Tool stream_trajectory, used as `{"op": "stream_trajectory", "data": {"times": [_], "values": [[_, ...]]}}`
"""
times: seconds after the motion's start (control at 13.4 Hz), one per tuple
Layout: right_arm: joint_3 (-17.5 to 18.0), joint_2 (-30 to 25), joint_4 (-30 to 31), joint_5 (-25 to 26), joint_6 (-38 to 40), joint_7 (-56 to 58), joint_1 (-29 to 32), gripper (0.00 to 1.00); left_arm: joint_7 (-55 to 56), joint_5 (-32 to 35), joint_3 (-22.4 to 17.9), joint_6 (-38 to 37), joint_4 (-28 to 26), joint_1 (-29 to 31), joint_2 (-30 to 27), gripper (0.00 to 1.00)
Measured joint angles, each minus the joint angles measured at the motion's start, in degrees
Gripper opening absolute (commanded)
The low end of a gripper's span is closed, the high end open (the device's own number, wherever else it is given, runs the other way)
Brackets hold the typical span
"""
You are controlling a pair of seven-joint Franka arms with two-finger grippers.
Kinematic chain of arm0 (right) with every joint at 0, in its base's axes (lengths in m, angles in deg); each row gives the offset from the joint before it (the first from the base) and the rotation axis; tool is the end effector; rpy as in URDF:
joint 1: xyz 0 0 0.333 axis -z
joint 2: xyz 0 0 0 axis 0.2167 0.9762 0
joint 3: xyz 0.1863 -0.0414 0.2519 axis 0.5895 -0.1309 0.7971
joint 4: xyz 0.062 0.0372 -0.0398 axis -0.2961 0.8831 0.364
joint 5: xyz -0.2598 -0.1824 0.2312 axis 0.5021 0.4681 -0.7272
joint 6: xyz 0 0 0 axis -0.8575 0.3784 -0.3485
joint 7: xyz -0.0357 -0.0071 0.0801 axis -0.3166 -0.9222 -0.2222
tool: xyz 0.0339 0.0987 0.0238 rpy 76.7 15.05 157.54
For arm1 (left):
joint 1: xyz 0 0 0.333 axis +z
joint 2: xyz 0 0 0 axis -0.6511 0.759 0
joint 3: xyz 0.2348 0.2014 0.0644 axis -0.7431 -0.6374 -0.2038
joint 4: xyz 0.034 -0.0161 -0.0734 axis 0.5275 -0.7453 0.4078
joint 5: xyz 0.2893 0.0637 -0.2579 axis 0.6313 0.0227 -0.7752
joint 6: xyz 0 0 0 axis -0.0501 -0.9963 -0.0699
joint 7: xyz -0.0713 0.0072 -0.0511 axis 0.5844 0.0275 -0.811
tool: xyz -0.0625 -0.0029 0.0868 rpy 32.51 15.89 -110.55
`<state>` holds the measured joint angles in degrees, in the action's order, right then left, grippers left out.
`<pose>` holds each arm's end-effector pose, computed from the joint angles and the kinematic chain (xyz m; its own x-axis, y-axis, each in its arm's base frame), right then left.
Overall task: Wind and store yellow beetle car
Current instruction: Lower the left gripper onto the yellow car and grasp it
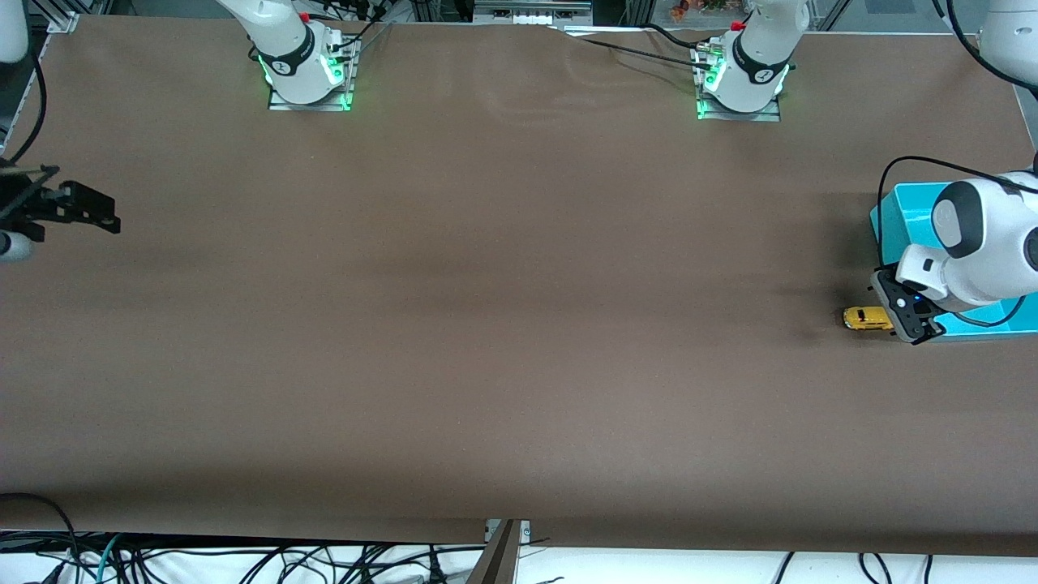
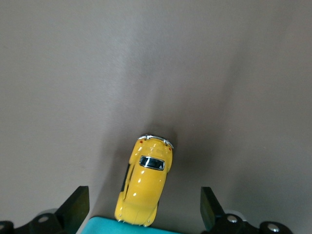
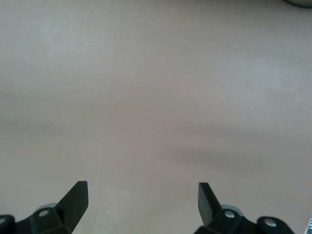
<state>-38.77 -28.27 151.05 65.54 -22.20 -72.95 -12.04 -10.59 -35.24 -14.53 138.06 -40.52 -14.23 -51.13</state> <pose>0.5954 -0.0271 0.6026 0.9848 0.1598 -0.0678 0.1630 -0.9856 0.0442 0.5878 0.1789 0.2343 0.3318 -0.9413 -0.0622 -0.9409 -0.3350 0.0504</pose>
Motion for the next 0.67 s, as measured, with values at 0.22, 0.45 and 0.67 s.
{"op": "stream_trajectory", "data": {"times": [0.22,0.45,0.67], "values": [[0.3,-1.9,2.3,0.0,0.4,0.0,-0.1,1.0,-0.5,2.8,0.0,3.1,-0.2,0.7,1.7,1.0],[1.0,-2.0,3.8,0.0,0.4,-0.6,-0.1,1.0,-0.6,3.5,0.0,6.5,-0.7,1.5,4.0,1.0],[1.6,-2.8,4.3,0.0,0.4,-4.1,-0.2,1.0,-0.8,4.8,0.0,10.2,-2.2,1.9,5.6,0.24]]}}
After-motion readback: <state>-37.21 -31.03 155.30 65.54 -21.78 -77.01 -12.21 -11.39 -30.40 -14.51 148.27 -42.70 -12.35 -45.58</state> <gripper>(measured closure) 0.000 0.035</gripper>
